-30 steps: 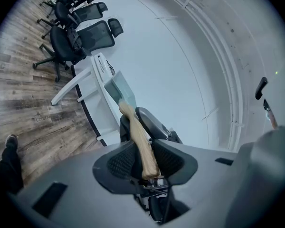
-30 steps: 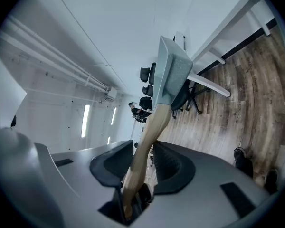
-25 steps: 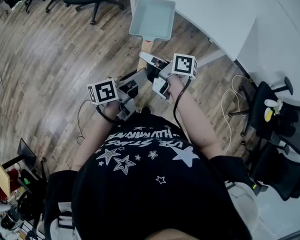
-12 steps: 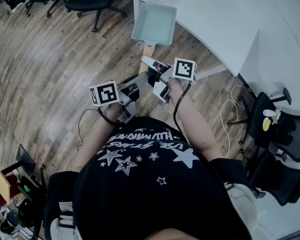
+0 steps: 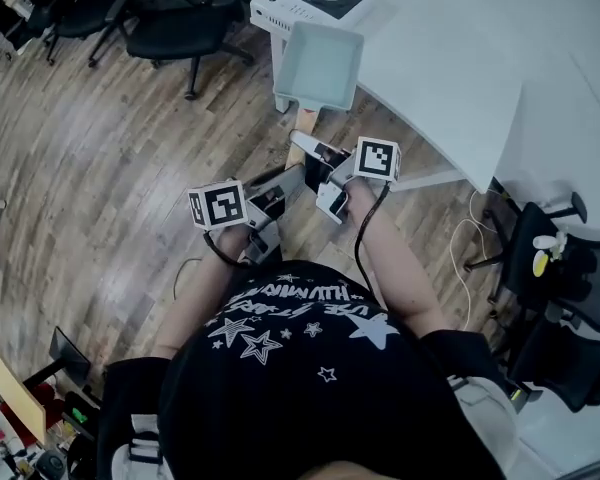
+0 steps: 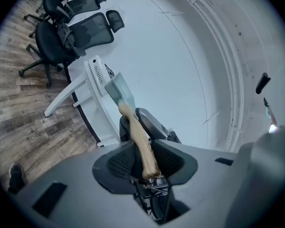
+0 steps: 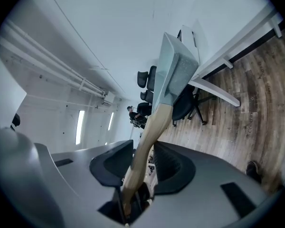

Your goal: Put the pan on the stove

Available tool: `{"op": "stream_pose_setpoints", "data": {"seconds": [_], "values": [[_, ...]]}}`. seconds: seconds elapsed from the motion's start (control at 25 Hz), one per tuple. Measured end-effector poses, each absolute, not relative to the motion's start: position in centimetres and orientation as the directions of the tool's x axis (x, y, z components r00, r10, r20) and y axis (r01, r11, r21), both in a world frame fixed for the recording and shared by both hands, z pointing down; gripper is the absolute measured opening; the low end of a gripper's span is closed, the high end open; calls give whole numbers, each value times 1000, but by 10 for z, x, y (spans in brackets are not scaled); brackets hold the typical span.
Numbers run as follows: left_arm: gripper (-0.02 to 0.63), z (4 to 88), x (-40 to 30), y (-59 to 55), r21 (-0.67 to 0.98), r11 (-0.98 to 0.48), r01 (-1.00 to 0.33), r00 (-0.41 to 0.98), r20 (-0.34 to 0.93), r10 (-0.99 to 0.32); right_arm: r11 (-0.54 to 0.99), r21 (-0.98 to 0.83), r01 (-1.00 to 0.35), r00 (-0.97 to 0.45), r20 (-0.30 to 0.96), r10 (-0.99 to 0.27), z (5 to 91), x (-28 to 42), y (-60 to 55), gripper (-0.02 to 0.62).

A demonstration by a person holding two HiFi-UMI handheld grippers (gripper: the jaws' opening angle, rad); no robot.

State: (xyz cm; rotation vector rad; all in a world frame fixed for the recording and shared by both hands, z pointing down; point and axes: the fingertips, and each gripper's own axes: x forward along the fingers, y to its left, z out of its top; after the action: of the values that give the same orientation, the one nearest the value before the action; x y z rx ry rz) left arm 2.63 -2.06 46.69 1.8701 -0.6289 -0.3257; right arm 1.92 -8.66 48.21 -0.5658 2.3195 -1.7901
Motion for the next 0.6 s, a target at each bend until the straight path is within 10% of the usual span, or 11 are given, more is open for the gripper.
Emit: {"op": "stream_pose_setpoints", "data": {"seconds": [0.6], "values": [[130, 447, -21, -114, 909, -340, -240, 873, 49, -485, 212, -953, -215, -874, 91, -478, 461, -19, -180, 132]]}}
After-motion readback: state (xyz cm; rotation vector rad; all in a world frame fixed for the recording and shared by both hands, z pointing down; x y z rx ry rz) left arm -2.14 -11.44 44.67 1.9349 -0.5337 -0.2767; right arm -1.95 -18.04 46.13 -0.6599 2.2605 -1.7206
